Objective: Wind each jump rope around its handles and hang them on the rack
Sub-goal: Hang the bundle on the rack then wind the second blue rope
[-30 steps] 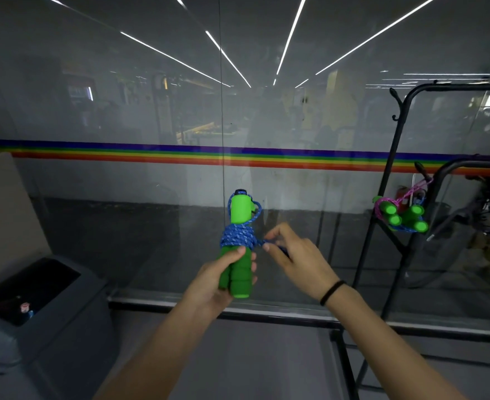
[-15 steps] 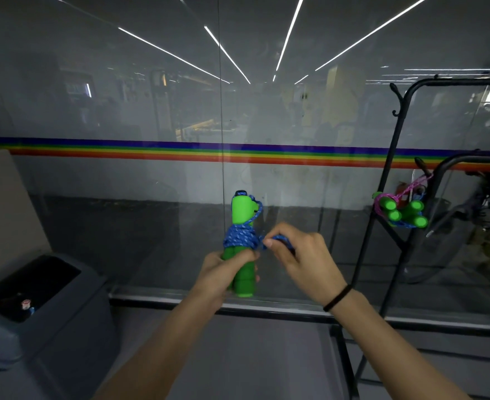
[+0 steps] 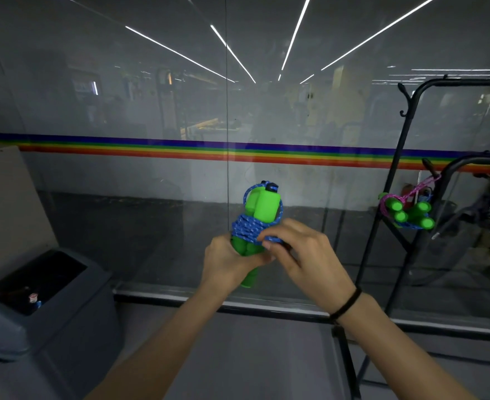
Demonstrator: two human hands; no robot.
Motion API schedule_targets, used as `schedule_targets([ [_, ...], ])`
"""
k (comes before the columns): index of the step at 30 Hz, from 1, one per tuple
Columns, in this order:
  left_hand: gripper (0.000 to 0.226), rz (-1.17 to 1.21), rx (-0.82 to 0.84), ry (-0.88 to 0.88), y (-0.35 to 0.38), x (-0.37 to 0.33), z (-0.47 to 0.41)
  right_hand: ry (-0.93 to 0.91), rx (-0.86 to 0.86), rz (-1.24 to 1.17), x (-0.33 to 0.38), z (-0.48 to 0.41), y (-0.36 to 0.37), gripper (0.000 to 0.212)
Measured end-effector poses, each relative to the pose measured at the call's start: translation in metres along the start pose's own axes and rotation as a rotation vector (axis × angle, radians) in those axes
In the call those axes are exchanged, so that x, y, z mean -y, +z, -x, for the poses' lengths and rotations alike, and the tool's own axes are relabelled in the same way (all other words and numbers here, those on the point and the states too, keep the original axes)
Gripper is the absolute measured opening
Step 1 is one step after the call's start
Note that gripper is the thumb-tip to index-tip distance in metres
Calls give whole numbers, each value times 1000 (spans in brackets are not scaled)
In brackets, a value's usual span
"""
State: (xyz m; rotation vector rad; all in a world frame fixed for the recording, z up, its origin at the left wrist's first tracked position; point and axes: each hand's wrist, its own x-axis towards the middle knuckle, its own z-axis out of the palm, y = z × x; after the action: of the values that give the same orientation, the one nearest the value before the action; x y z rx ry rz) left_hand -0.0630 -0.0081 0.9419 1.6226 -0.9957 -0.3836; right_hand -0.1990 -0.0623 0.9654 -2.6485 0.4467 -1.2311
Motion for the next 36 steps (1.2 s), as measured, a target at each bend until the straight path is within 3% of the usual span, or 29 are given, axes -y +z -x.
schedule_targets([
  [4,22,-27,44,134,3,-14,12,4,-91,203,6,-1,-1,25],
  [8,30,65,91,174,4,-19,22,6,-197,90,13,-1,-10,22],
  [11,35,58,18,188,0,-20,25,-14,-270,-37,16,-1,-17,15],
  [15,29,-15,-108,239,-1,-22,27,-10,-223,-45,11,-2,-21,14],
  [19,23,-4,-110,240,3,-21,33,44,-231,-3,11,-2,-17,17],
  [26,30,-34,-69,186,12,-20,41,132,-259,14,22,1,-1,45],
  [29,39,-76,-52,157,11,-15,40,162,-218,-102,26,8,9,50],
  [33,38,-122,-50,107,10,-2,42,194,-238,-157,15,14,11,35],
  [36,36,-138,-33,75,11,4,47,349,-280,-304,7,16,9,20],
])
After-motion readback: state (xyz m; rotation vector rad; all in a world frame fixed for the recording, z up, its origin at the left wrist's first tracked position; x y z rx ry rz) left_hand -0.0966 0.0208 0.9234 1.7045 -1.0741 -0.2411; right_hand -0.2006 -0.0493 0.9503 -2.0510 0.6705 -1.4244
